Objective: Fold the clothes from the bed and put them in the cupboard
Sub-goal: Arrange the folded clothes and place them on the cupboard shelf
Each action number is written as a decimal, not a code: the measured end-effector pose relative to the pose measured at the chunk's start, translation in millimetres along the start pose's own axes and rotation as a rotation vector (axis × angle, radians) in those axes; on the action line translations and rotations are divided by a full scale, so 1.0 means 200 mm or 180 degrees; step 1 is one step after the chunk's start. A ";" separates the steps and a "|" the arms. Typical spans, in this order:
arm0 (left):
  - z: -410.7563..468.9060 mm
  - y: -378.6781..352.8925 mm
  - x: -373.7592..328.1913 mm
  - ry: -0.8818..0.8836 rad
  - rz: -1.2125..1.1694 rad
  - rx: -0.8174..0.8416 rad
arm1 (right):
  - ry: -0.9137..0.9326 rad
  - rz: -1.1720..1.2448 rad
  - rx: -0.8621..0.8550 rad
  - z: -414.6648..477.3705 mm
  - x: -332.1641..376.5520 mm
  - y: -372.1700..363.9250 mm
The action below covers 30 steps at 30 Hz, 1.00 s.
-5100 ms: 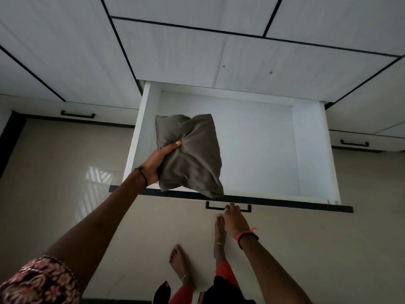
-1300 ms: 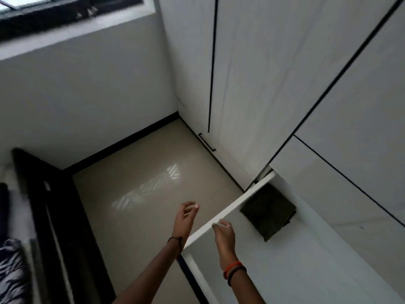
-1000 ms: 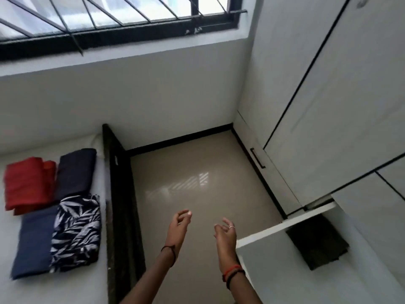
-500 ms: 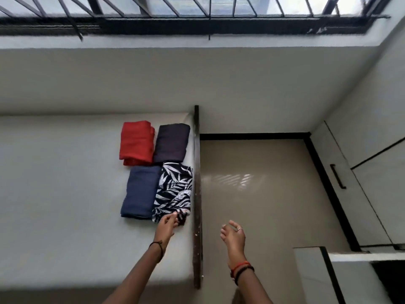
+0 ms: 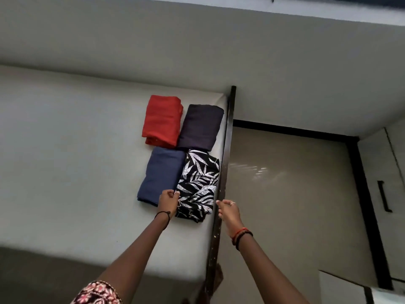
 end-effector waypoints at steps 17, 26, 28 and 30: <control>0.63 -0.36 -0.05 0.0122 0.0013 0.0692 | 0.0084 -0.0677 -0.0022 0.50 0.22 -0.32; 0.79 -0.42 0.01 0.0378 0.0111 0.1025 | -0.0206 -0.0293 -0.0119 0.61 0.19 -0.39; 0.79 -0.42 0.02 0.0408 0.0202 0.0960 | -0.0271 -0.0214 -0.0131 0.62 0.19 -0.39; 0.78 -0.43 0.02 0.0413 0.0254 0.0962 | -0.0307 -0.0124 -0.0065 0.63 0.18 -0.37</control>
Point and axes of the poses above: each hand's wrist, its own z-axis towards the middle knuckle, its own y-axis out of the back of the hand, x = y × z, the point moved 5 cm from there along z, towards the middle knuckle, and after that the axes turned 8 degrees about -y, right-handed, at the moved point
